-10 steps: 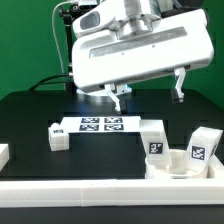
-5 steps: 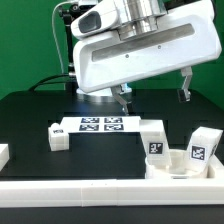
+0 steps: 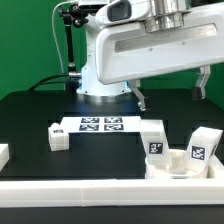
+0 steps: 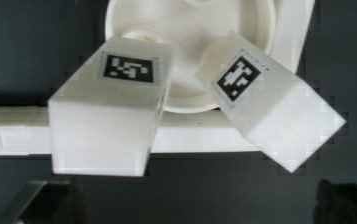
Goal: Assemble stool
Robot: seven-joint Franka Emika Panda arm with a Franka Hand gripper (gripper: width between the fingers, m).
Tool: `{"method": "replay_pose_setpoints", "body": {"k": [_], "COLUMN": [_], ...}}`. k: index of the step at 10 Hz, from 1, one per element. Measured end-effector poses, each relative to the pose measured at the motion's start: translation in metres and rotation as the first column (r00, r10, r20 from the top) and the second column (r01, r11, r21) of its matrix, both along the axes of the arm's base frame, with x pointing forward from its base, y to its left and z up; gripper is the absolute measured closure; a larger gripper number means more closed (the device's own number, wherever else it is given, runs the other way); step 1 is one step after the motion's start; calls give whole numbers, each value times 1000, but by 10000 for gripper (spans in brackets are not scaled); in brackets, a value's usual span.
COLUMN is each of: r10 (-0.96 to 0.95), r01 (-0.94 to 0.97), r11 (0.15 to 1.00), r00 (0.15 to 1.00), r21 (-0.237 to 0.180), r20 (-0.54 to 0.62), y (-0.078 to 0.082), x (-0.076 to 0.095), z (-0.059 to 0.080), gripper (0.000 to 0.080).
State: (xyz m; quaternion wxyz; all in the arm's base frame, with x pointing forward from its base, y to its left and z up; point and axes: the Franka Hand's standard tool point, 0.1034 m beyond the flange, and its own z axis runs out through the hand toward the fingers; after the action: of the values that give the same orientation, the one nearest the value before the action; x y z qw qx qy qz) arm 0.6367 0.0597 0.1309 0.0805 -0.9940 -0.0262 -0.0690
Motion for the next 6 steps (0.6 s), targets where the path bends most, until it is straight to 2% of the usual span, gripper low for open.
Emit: {"method": "replay_pose_setpoints", "body": {"k": [4,5,6], "r10": [64,166,315], "r01": [-64,-165,-312], "r11": [998,986,948], "r00": [998,986,948], "r21": [-9,-27,-66], "r20": [10,25,38], "y": [0,0,2], "x": [0,0,1], "z": [0,0,1], "gripper": [150,150,150]}}
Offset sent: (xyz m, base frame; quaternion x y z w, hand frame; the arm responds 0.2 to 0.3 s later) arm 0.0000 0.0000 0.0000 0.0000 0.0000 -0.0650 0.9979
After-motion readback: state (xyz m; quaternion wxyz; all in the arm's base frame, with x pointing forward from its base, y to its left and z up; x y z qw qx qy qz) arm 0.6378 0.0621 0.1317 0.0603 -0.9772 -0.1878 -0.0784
